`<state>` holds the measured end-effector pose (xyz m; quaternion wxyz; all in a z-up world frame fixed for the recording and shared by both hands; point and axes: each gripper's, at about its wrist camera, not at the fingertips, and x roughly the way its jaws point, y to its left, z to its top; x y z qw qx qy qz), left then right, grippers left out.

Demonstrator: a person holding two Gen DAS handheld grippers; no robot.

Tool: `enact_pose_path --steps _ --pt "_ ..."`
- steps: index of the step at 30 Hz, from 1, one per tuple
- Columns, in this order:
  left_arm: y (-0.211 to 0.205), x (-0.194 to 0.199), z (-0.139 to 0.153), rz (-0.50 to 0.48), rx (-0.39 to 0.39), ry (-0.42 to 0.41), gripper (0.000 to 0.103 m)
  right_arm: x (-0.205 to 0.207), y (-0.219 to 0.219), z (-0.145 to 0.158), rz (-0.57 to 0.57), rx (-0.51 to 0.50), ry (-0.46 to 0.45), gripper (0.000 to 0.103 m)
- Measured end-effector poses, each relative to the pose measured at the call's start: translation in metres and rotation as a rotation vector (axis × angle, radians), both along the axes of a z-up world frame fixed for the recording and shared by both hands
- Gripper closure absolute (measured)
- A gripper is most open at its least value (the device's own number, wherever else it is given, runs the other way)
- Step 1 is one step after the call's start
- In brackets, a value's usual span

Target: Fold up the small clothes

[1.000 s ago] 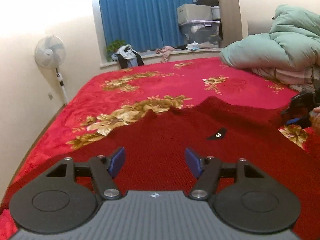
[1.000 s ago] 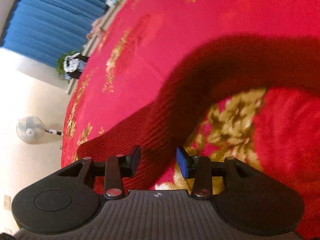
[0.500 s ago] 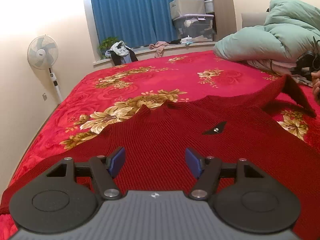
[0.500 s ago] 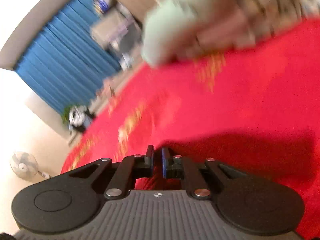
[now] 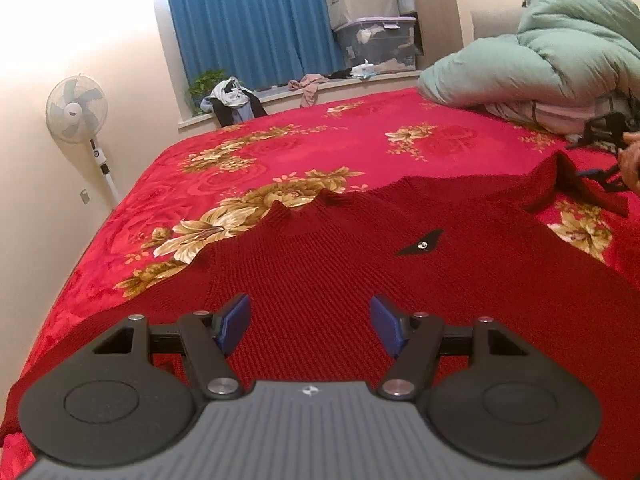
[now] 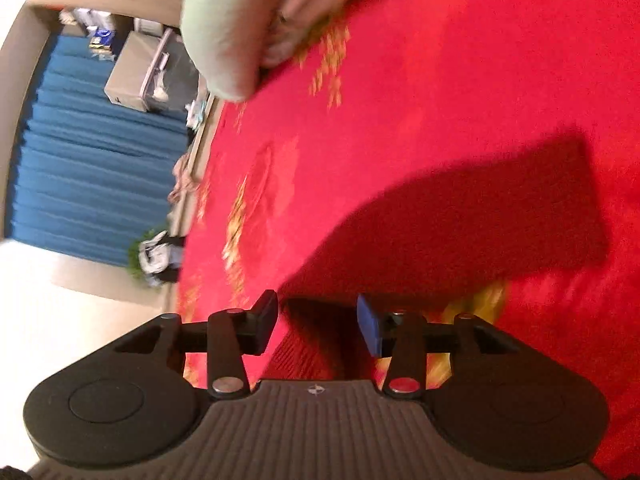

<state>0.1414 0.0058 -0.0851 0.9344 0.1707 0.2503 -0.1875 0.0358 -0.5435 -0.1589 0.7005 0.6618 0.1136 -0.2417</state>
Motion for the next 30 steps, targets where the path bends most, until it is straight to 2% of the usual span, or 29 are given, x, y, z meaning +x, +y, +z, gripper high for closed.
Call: enact_pose_path --steps 4,9,11,15,21,24,26,28,30 --pt "-0.001 0.003 -0.001 0.004 -0.003 0.003 0.031 0.015 -0.003 -0.007 0.009 0.01 0.026 0.055" --pt "-0.002 0.004 -0.001 0.004 -0.001 0.004 0.031 0.009 -0.017 -0.025 -0.108 0.068 0.013 0.056" --pt "-0.003 0.004 -0.002 0.0 0.005 0.004 0.031 0.01 -0.022 -0.028 -0.115 0.064 0.018 0.058" --pt "-0.005 0.004 -0.003 -0.007 0.01 0.003 0.031 0.004 -0.024 -0.025 -0.155 0.044 0.05 0.06" --pt "-0.009 0.005 -0.005 -0.014 0.019 0.005 0.031 -0.005 -0.021 -0.009 -0.191 -0.006 0.01 0.056" --pt "-0.01 0.004 -0.006 -0.021 0.027 0.001 0.031 -0.003 -0.028 -0.025 -0.189 0.063 0.036 0.056" --pt "-0.01 0.004 -0.007 -0.021 0.035 -0.003 0.031 -0.007 -0.03 -0.03 -0.214 0.082 0.029 0.06" --pt "-0.009 0.005 -0.008 -0.017 0.035 -0.001 0.031 -0.007 -0.033 -0.025 -0.216 0.041 0.051 0.064" --pt "-0.008 0.006 -0.008 -0.013 0.033 0.0 0.031 -0.005 -0.036 -0.02 -0.201 0.0 0.09 0.077"
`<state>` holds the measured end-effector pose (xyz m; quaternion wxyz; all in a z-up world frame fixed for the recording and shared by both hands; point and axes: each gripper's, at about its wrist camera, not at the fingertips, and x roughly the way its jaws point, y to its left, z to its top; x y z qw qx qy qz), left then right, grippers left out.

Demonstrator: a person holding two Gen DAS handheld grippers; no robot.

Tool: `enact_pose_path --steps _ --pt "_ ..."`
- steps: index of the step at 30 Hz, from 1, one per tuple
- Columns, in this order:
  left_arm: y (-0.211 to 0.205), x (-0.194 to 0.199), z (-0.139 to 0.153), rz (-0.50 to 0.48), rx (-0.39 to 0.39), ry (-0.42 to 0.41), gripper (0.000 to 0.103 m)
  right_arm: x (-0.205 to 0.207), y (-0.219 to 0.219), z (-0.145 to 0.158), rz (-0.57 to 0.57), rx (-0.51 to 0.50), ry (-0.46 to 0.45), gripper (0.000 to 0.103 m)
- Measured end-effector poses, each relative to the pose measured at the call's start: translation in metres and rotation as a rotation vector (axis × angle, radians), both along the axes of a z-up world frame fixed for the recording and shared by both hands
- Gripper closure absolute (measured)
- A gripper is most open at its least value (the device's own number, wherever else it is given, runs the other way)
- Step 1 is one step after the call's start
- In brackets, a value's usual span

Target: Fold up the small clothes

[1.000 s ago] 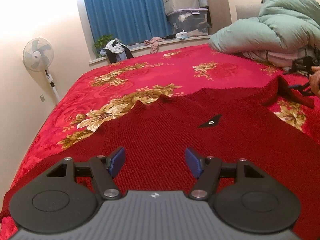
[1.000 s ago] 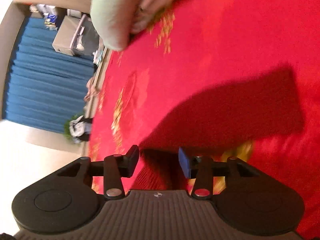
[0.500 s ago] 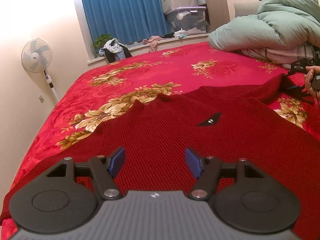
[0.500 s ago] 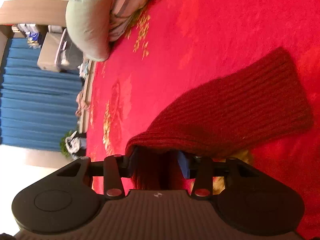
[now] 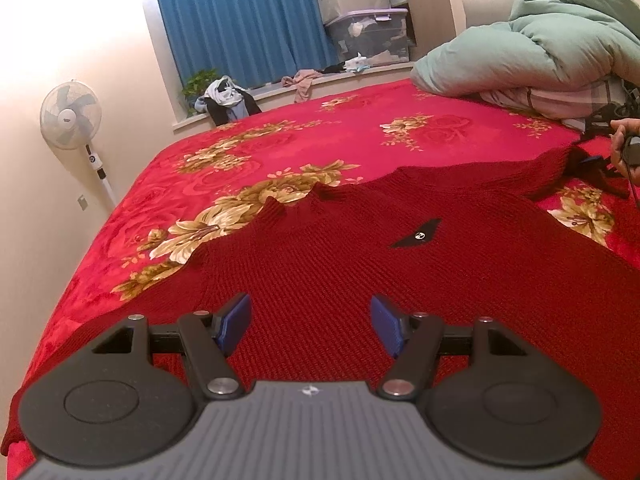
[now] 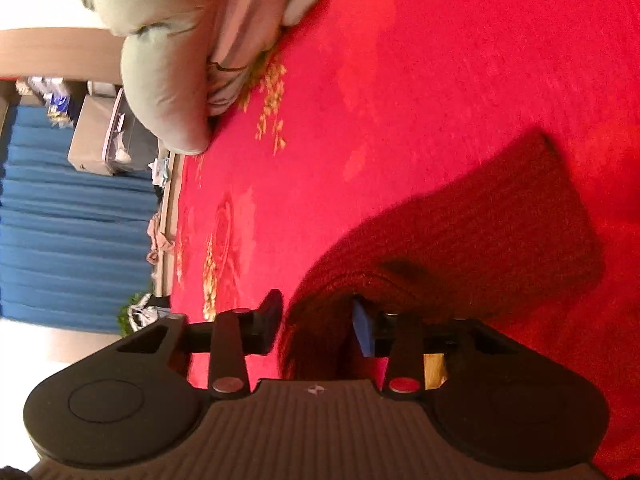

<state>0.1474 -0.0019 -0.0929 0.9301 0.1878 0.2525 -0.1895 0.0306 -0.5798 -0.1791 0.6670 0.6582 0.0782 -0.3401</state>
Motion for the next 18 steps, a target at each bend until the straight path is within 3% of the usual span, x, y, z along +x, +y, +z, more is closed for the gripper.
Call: enact_pose_path --steps 1,2,4,7,9,12,13,18 --pt "0.0 0.0 0.0 0.001 -0.001 0.0 0.031 0.001 -0.001 0.004 0.012 -0.028 0.031 0.088" --pt "0.0 0.001 0.0 0.002 -0.001 0.0 0.031 0.002 -0.001 0.008 0.022 -0.058 0.049 0.089" --pt "0.0 0.001 0.0 0.002 -0.002 -0.002 0.031 0.005 -0.001 0.024 0.052 -0.149 0.042 0.09" --pt "0.0 0.0 0.0 0.001 -0.003 -0.002 0.031 0.012 0.01 0.064 0.109 -0.396 0.036 0.091" --pt "0.0 0.0 -0.001 -0.001 -0.002 -0.002 0.031 0.014 0.014 0.07 0.095 -0.454 0.106 0.091" --pt "0.0 0.0 -0.001 -0.001 -0.002 -0.002 0.031 0.016 0.003 0.045 0.045 -0.337 0.396 0.091" --pt "0.0 0.0 -0.001 -0.001 -0.002 -0.003 0.031 0.015 -0.001 0.037 0.037 -0.301 0.438 0.091" --pt "0.002 0.001 0.0 0.007 -0.009 0.002 0.031 0.005 -0.022 0.007 0.063 -0.166 0.321 0.086"
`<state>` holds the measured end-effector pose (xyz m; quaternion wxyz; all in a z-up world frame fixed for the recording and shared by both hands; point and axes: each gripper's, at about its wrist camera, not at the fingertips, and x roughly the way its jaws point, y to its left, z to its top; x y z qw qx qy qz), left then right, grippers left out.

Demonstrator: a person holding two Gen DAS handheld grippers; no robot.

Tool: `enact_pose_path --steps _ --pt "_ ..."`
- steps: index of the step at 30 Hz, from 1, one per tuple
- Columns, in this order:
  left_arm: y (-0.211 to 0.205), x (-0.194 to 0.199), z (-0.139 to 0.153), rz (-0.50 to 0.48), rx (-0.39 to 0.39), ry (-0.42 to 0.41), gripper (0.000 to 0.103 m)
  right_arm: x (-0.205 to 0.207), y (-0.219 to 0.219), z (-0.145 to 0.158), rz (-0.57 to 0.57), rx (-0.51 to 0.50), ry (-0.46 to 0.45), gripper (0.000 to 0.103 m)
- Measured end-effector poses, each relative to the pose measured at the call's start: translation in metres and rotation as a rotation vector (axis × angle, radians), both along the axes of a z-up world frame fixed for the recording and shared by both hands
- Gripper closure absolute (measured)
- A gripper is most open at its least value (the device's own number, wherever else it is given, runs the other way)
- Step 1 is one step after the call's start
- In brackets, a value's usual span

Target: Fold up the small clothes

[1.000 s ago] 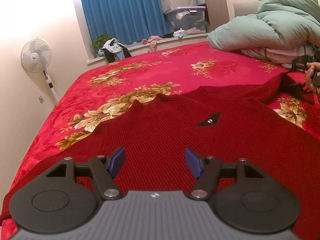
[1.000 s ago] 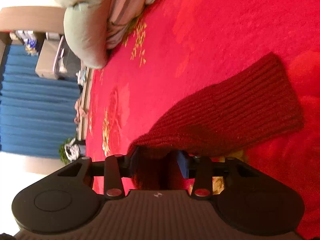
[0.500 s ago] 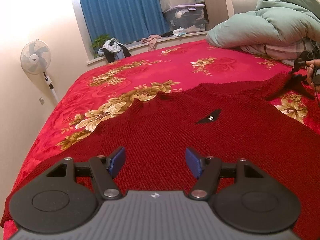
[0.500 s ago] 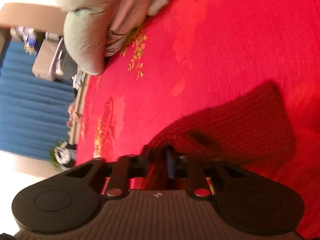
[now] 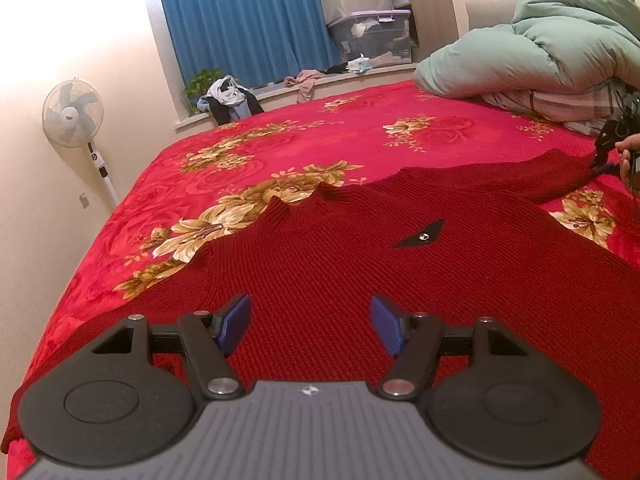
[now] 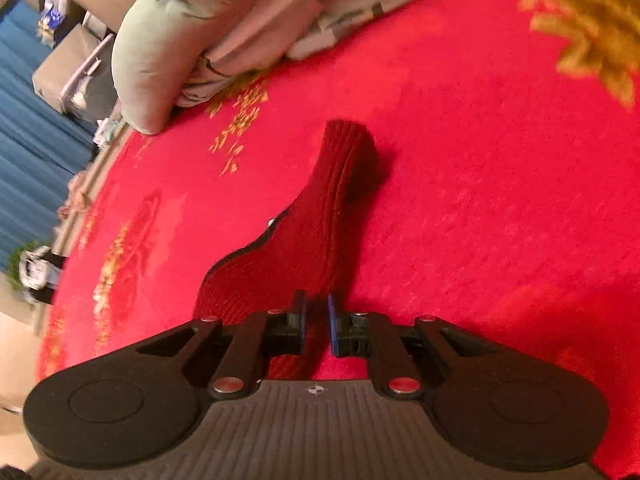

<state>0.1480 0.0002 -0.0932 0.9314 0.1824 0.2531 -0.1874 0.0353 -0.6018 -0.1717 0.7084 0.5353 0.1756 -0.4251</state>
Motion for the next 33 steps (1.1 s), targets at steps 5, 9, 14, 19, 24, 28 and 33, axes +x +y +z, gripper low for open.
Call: enact_pose_path --steps 5,9,14,19,24,28,33 --pt "0.0 0.0 0.0 -0.004 0.0 0.0 0.031 -0.007 0.0 -0.012 -0.022 0.052 -0.109 0.061" --pt "0.001 0.0 0.0 -0.004 0.001 0.003 0.031 -0.002 -0.001 -0.014 0.008 0.056 -0.108 0.057" --pt "0.001 0.003 -0.001 0.003 -0.002 0.004 0.031 0.002 0.0 -0.003 0.041 -0.007 -0.115 0.092" --pt "0.001 0.004 -0.002 0.006 0.0 0.008 0.031 0.017 0.009 0.024 0.097 -0.172 -0.051 0.092" --pt "0.01 0.013 -0.005 0.065 0.003 0.057 0.031 0.024 0.007 0.01 0.101 -0.122 0.118 0.092" --pt "0.034 0.028 -0.004 0.168 -0.076 0.135 0.031 0.046 0.026 0.047 0.177 -0.319 0.142 0.092" --pt "0.067 0.042 0.004 0.287 -0.133 0.155 0.031 0.085 0.084 0.109 0.367 -0.529 0.09 0.093"
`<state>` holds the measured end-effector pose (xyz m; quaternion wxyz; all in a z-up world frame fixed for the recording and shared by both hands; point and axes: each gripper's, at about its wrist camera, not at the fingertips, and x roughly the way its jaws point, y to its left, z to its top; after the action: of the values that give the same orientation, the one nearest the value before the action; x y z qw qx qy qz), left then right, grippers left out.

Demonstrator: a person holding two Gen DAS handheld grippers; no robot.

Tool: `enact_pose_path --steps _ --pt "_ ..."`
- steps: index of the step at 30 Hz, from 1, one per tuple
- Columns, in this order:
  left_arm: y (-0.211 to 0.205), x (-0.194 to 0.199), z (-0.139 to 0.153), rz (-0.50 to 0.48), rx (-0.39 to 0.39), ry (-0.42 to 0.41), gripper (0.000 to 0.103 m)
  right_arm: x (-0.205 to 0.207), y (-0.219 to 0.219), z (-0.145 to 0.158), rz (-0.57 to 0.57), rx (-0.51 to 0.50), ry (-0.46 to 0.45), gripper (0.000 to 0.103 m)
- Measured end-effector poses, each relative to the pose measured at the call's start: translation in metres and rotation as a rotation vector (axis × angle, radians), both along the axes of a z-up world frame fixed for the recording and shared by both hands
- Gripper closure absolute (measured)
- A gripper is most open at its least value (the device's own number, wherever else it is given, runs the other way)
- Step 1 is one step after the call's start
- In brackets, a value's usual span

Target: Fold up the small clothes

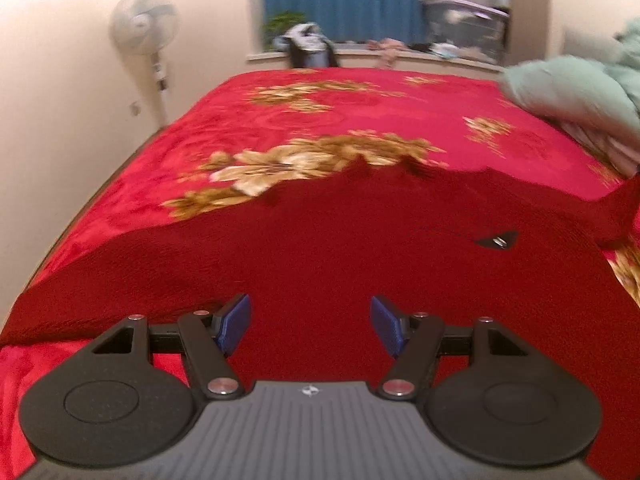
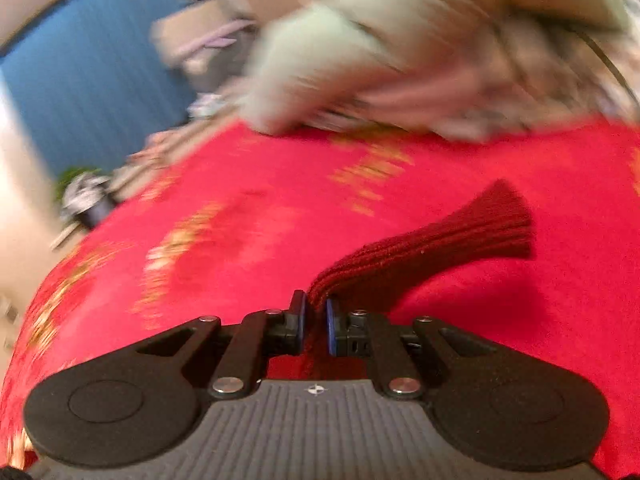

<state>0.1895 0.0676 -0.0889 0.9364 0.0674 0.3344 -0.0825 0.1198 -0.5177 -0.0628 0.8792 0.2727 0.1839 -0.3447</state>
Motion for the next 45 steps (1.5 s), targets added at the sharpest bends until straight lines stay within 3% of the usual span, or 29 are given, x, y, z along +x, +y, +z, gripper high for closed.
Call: enact_pose_path --steps 3,6,9,13,16,18,20,22,25,28,30,35,41,43,44,45 --pt "0.017 0.005 0.008 0.059 -0.048 -0.003 0.031 0.03 0.078 0.046 0.215 -0.126 -0.066 0.093" --pt "0.029 0.007 0.014 0.098 -0.064 -0.011 0.031 0.058 0.175 0.071 0.508 -0.17 -0.116 0.093" --pt "0.037 0.01 0.018 0.124 -0.088 -0.005 0.031 0.086 0.257 0.059 0.81 -0.027 -0.082 0.091" --pt "0.049 0.015 0.023 0.151 -0.127 0.0 0.031 0.098 0.305 0.022 0.981 0.158 0.091 0.091" --pt "0.06 0.024 0.02 0.158 -0.195 0.042 0.035 0.077 0.288 0.028 0.97 0.187 0.1 0.091" --pt "0.066 0.031 0.015 0.152 -0.256 0.088 0.06 0.061 0.266 0.042 0.917 0.183 0.088 0.086" --pt "0.073 0.04 0.007 0.145 -0.325 0.145 0.069 0.037 0.247 0.049 0.848 0.191 0.073 0.085" --pt "0.078 0.048 -0.001 0.147 -0.389 0.185 0.069 0.018 0.224 0.05 0.778 0.203 0.034 0.085" --pt "0.086 0.064 -0.013 0.17 -0.482 0.243 0.069 -0.002 0.205 0.03 0.678 0.189 -0.019 0.074" --pt "0.096 0.078 -0.032 0.228 -0.584 0.321 0.067 -0.004 0.196 -0.002 0.595 0.179 0.057 0.073" --pt "0.102 0.09 -0.046 0.25 -0.655 0.382 0.059 0.0 0.179 -0.016 0.577 0.265 0.048 0.073" --pt "0.109 0.104 -0.069 0.311 -0.739 0.448 0.059 0.015 0.161 -0.039 0.537 0.349 0.077 0.073" --pt "0.106 0.117 -0.077 0.351 -0.759 0.405 0.059 0.027 0.163 -0.048 0.529 0.389 0.084 0.073" --pt "0.096 0.117 -0.07 0.323 -0.667 0.368 0.074 0.03 0.165 -0.05 0.536 0.371 0.08 0.073" --pt "0.089 0.116 -0.063 0.313 -0.603 0.338 0.093 0.032 0.166 -0.053 0.542 0.366 0.082 0.073" --pt "0.086 0.114 -0.053 0.296 -0.563 0.295 0.094 0.034 0.168 -0.056 0.551 0.367 0.091 0.073"
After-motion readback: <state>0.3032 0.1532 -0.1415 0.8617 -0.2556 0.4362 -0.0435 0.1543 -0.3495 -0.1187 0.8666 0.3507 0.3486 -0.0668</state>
